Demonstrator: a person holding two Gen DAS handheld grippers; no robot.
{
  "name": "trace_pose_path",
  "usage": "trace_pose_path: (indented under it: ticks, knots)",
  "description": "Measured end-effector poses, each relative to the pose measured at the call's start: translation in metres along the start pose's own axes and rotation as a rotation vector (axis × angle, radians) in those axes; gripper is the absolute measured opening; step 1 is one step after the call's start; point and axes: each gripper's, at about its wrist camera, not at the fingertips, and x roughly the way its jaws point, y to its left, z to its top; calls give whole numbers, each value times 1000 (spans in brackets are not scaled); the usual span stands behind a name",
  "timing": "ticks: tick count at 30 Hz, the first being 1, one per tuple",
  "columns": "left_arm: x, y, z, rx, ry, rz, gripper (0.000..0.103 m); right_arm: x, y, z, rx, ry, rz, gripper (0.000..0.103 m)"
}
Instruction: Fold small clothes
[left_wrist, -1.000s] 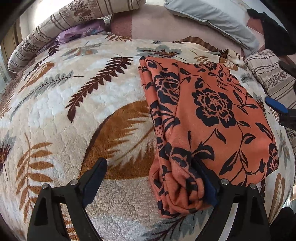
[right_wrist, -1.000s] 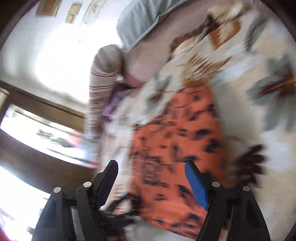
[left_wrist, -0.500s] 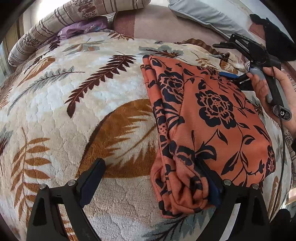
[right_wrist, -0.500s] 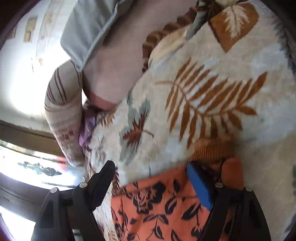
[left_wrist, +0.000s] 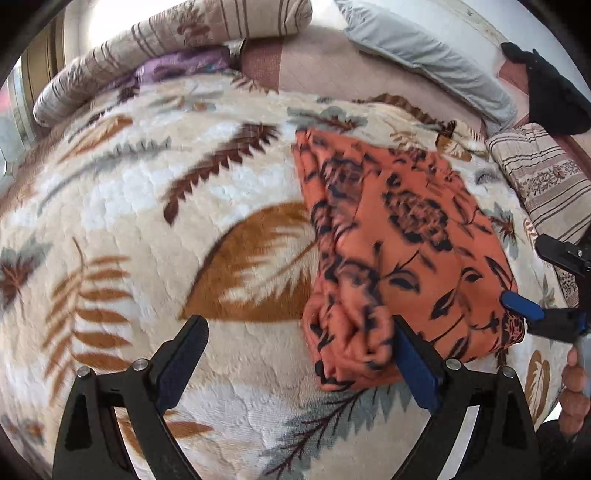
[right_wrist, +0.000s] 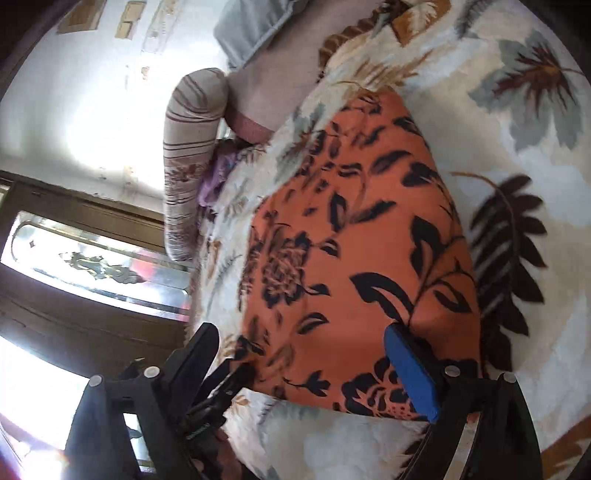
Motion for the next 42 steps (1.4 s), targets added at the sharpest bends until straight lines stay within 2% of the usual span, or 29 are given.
trace_pose_path:
  ticks: [1, 2, 6, 9, 14, 18, 25, 29, 33, 37, 42]
  knots:
    - [7, 0, -5, 7, 47, 24, 97, -3, -3, -5, 35, -24, 8, 93]
    - [2, 3, -9, -9, 37, 9, 97, -7, 3, -6, 37, -30, 0, 93]
    - [-42, 5, -15, -32, -26, 23, 96, -35, 41, -29, -87, -98, -18, 93]
    - [-69, 3, -23, -8, -62, 60, 96, -57, 51, -60, -153, -153, -131, 93]
    - [-104, 4, -42, 6, -115, 69, 96, -81, 60, -118, -329, -259, -345, 93]
    - [-125, 4, -55, 11, -154, 71, 96, -89, 57, -151, -390, -286, -444, 93]
    - [-147, 7, -70, 9, -184, 51, 96, -95, 67, -173, -433, -300, -511, 93]
    - [-157, 3, -69, 21, -196, 61, 96, -109, 83, -184, -468, -342, -506, 93]
    - [-163, -3, -65, 28, -214, 73, 96, -116, 93, -186, -499, -370, -505, 93]
    - [-156, -12, -63, 65, -207, 116, 96, -110, 86, -180, -487, -341, -501, 93]
    - [-143, -16, -56, 73, -185, 140, 96, -111, 88, -170, -499, -347, -495, 93]
